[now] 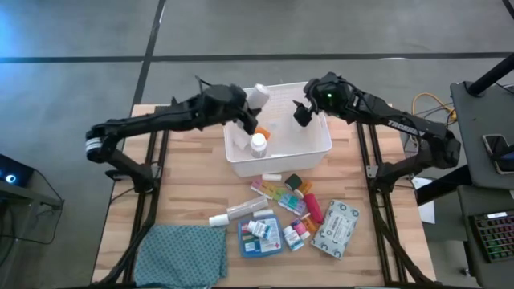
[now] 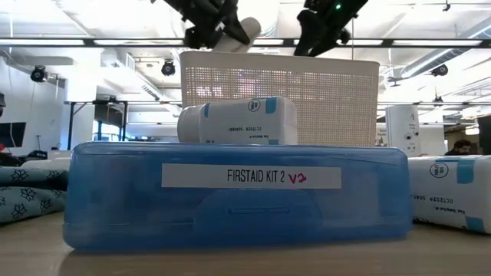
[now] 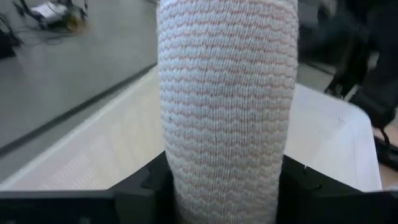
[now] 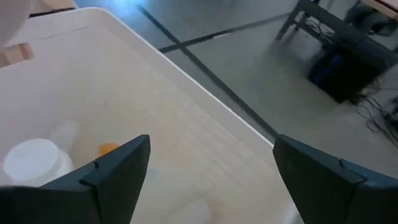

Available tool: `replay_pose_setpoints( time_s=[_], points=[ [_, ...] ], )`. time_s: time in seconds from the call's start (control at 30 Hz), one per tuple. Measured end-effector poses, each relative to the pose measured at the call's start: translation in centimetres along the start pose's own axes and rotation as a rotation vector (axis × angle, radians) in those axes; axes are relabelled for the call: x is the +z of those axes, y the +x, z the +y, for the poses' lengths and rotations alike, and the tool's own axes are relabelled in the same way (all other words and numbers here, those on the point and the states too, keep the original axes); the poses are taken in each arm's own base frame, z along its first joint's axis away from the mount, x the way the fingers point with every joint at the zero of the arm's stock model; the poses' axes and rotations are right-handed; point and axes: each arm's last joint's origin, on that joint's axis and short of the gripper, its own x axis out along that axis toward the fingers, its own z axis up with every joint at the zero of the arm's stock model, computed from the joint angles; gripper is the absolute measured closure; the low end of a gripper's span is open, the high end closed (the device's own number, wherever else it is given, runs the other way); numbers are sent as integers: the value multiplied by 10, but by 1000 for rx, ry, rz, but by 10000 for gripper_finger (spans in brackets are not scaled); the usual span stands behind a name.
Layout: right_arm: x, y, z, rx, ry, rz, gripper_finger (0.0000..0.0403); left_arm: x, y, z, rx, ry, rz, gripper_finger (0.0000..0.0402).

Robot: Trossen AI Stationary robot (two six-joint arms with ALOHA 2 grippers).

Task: Pick & place medical supplies in basket/bin
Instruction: Put the white bandage into the bin, then put the white medicine bottle into the bin

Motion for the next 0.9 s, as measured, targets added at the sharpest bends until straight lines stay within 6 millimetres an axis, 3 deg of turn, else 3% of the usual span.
replay_pose_setpoints(
  time_s=[0.1,0.23,0.37,0.47,0.63,0.73,0.9],
  points=[
    [-2,-10,-5,-21,22,7,74,-3,2,-5,-10,20,14,226],
    [-5,-15,-6,-23,36,15,74,1,-13,-4,49,51,2,205],
    [-5,-11,-5,-23,34,20,74,6,-22,2,195,35,-40,169],
    [-7,-2,-1,-21,24,44,74,6,-25,2,207,37,-40,128],
    [-10,15,6,-20,7,73,74,3,-35,-15,10,38,2,83],
    [-12,22,8,-16,-3,90,74,2,-45,-27,-144,48,19,80],
    [-10,21,8,-16,0,72,74,-14,-70,-36,-181,106,184,80]
  ],
)
